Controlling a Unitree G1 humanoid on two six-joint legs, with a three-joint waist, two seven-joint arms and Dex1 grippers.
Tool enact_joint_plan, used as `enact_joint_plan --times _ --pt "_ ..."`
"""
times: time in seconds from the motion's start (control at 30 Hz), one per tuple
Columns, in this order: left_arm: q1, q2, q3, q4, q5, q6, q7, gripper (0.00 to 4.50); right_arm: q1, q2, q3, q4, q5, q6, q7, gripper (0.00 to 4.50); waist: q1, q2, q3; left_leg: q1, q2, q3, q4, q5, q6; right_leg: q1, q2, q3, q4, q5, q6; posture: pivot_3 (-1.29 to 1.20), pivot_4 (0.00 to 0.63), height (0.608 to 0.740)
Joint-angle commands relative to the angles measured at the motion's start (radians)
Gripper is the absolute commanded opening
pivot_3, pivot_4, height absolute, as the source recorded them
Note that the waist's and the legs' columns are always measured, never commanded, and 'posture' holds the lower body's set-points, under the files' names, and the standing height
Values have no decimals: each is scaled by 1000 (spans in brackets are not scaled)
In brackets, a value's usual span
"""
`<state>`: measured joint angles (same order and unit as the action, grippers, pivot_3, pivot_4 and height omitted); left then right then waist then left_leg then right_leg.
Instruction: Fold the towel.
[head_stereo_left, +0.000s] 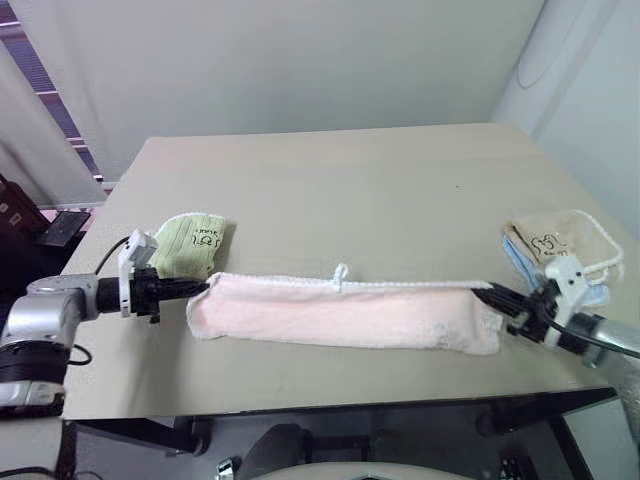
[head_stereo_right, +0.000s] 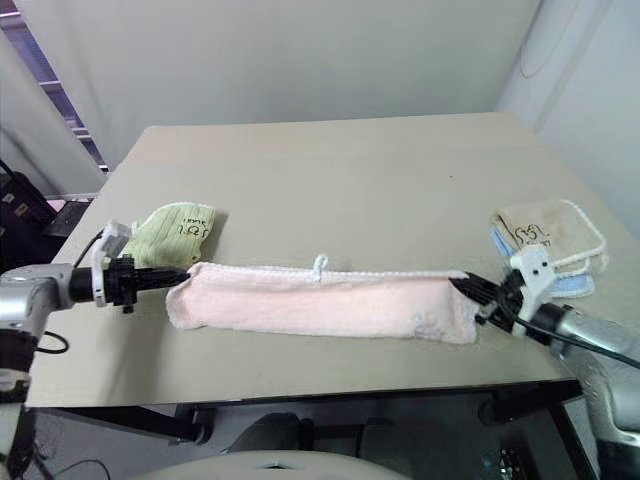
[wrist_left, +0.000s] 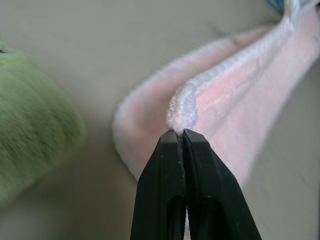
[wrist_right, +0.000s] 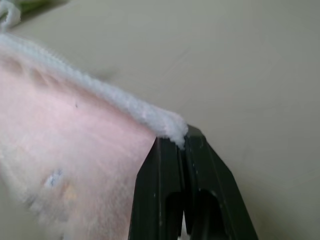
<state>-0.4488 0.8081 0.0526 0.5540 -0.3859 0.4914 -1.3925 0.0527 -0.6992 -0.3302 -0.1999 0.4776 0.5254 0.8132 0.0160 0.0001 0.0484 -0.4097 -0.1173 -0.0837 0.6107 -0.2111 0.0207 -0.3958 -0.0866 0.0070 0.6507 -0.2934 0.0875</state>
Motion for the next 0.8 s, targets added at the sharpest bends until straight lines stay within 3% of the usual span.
enact_joint_plan --times 0.03,0.27,0.4,0.57,0.7,0.8 --pt "-58 -18 -15 71 42 -61 3 32 -65 30 51 34 -23 -23 -29 0 -1 0 0 0 0 0 0 0 0 0 0 0 0 0 0 0 0 740" --pt "-101 -40 -28 138 70 -74 -14 32 -74 38 114 29 5 59 -26 0 -2 0 0 0 0 0 3 0 0 2 0 0 0 1 1 0 0 740" --pt "-126 -59 -2 196 89 -141 56 1117 -89 36 113 19 31 110 -23 1046 -1 0 0 1 0 0 4 0 0 3 0 0 0 2 1 0 0 740" --pt "-154 -68 24 221 69 -135 73 2982 -116 40 85 18 51 129 -50 2871 -2 -1 -1 1 0 0 5 0 0 3 0 0 0 5 5 0 0 740" --pt "-153 -39 54 169 45 -80 61 4395 -141 57 -25 -6 160 208 -109 4300 -2 -1 -1 1 0 0 5 0 0 3 0 0 0 6 6 0 0 740" --pt "-96 -3 64 29 -14 14 -11 4428 -172 89 -164 -42 357 368 -212 4459 -5 -1 -1 1 0 0 5 0 0 3 1 1 0 6 6 0 0 740"
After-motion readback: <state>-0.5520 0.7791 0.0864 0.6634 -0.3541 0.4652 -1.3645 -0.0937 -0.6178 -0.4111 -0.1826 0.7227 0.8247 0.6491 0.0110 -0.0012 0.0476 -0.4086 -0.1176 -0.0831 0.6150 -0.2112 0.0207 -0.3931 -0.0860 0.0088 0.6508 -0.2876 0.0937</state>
